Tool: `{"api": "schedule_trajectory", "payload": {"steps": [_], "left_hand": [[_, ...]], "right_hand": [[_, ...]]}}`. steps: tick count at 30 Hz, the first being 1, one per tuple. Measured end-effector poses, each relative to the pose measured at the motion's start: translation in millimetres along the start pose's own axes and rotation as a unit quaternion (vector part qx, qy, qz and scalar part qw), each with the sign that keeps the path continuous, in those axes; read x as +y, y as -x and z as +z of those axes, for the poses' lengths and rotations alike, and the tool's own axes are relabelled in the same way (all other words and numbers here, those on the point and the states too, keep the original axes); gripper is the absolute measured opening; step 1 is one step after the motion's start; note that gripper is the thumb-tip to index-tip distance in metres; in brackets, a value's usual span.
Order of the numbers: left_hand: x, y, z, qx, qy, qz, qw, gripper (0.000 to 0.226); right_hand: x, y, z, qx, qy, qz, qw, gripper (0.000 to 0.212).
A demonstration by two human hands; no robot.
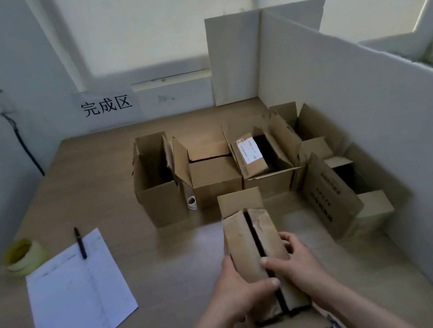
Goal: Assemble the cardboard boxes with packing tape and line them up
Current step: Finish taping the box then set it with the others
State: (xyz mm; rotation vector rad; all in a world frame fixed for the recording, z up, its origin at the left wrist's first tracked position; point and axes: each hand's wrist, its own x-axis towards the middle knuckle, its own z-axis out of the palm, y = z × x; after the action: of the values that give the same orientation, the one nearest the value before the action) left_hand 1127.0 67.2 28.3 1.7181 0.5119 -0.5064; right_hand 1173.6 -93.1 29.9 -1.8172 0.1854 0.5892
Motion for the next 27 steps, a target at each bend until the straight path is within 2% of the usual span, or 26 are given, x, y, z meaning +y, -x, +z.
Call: {"api": "schedule_trajectory", "payload": {"steps": [4,8,10,13,16,18,20,22,25,27], "left_hand": [[12.6,-22.2,29.1,0.067,-0.082,0.021,0.994,0.126],[23.4,-32.4,41.1,0.074,-0.105,0.016,0.992,0.110],[28.2,-37.0,45.1,0.063,-0.076,0.037,0.994,0.102],[36.2,-37.8,53.7,0.043,-0.003,0.056,0.998,0.095],[38.0,-43.1,65.9,0.046,-0.007,0.067,0.997,0.107],[36.9,-50.7,78.2,0.064,-0.033,0.068,0.995,0.126],[42.9,-55.9,92.8,0.088,-0.087,0.054,0.991,0.137],[61.8,-54.0,103.7,0.112,-0.143,0.018,0.983,0.138],[87.5,-56.7,112.8,0.091,-0.204,-0.052,0.973,0.136],[99.7,-64.6,119.4,0.080,-0.199,-0.042,0.976,0.124]], "right_hand": [[-6.1,-19.3,-15.8,0.044,0.059,-0.019,0.997,0.067],[-10.8,-28.1,-40.4,0.050,0.086,-0.029,0.995,0.044],[-15.9,-28.2,-50.6,0.039,0.123,-0.043,0.991,0.054],[-24.8,-30.2,-61.3,0.035,0.190,-0.055,0.980,0.089],[-30.0,-32.8,-73.9,0.012,0.243,-0.050,0.969,0.097],[-30.3,-33.5,-82.1,0.011,0.277,-0.049,0.959,0.086],[-28.3,-36.4,-91.0,0.032,0.297,-0.056,0.953,0.055],[-27.7,-38.5,-102.0,0.064,0.306,-0.074,0.947,0.027],[-26.1,-44.3,-118.1,0.110,0.295,-0.115,0.942,0.019],[-29.4,-49.1,-127.4,0.139,0.306,-0.139,0.932,0.019]]}}
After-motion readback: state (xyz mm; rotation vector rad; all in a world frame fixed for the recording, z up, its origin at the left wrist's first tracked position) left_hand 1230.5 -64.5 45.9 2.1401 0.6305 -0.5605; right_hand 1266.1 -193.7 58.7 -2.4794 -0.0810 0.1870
